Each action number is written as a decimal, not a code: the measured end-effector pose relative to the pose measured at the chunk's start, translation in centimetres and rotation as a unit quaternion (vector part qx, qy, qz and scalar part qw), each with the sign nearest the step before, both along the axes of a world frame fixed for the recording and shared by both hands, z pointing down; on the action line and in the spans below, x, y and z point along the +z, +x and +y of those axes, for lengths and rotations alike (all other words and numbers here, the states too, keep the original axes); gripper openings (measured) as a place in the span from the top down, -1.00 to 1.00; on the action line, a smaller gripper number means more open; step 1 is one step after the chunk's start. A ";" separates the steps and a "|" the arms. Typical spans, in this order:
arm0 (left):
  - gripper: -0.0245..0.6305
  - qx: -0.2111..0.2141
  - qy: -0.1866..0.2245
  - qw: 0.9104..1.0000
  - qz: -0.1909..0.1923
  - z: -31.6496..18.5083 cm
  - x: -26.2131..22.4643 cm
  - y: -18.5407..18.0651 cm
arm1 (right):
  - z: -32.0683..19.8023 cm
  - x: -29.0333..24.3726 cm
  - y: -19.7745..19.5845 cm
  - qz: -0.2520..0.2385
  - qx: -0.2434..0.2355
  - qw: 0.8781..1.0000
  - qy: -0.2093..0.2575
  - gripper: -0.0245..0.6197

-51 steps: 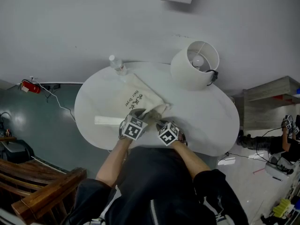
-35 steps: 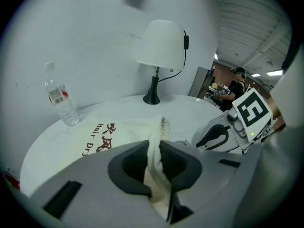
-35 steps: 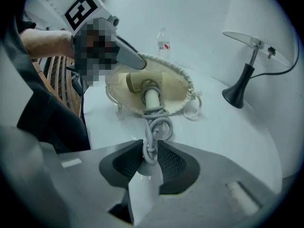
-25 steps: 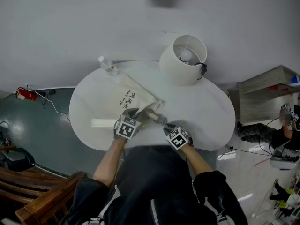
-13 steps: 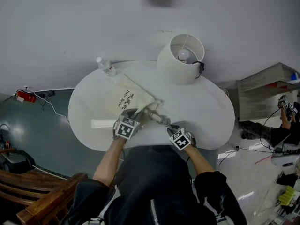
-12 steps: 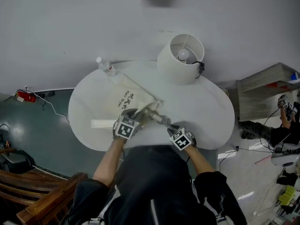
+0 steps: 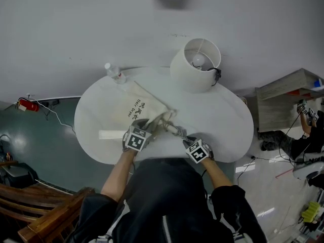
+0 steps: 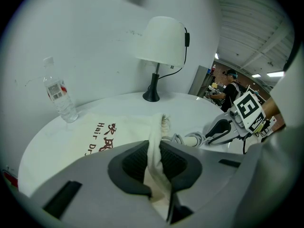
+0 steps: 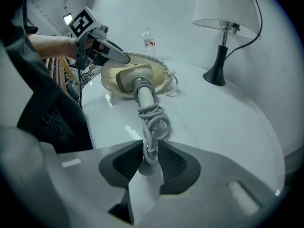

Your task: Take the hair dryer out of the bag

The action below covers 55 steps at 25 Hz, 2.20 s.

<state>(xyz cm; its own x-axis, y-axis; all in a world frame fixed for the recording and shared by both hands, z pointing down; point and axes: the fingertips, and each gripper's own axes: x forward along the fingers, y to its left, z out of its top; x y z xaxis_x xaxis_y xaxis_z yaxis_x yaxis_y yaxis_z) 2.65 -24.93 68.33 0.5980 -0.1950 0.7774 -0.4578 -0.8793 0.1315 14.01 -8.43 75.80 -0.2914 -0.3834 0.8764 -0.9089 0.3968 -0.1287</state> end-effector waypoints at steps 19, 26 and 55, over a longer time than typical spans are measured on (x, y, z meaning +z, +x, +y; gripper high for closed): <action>0.76 -0.004 -0.004 1.000 0.012 -0.1 -0.2 -0.1 | -5.0 -6.5 -2.3 -0.019 -0.004 0.998 0.062 0.40; 0.76 -0.013 -0.009 1.000 0.018 -0.4 -0.3 -0.2 | -7.0 -7.4 -4.2 -0.019 -0.035 0.997 0.067 0.34; 0.76 -0.015 -0.025 0.999 0.026 -0.6 0.1 0.1 | -12.1 -2.7 -8.1 0.019 -0.127 0.992 0.002 0.22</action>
<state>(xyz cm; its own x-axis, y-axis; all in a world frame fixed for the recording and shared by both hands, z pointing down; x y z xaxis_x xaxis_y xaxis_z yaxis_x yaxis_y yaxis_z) 2.71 -25.49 68.47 0.6326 -0.1749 0.7544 -0.4753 -0.8568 0.1999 5.86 -20.49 73.08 -0.3465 -0.3043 0.8873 -0.7832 0.6144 -0.0951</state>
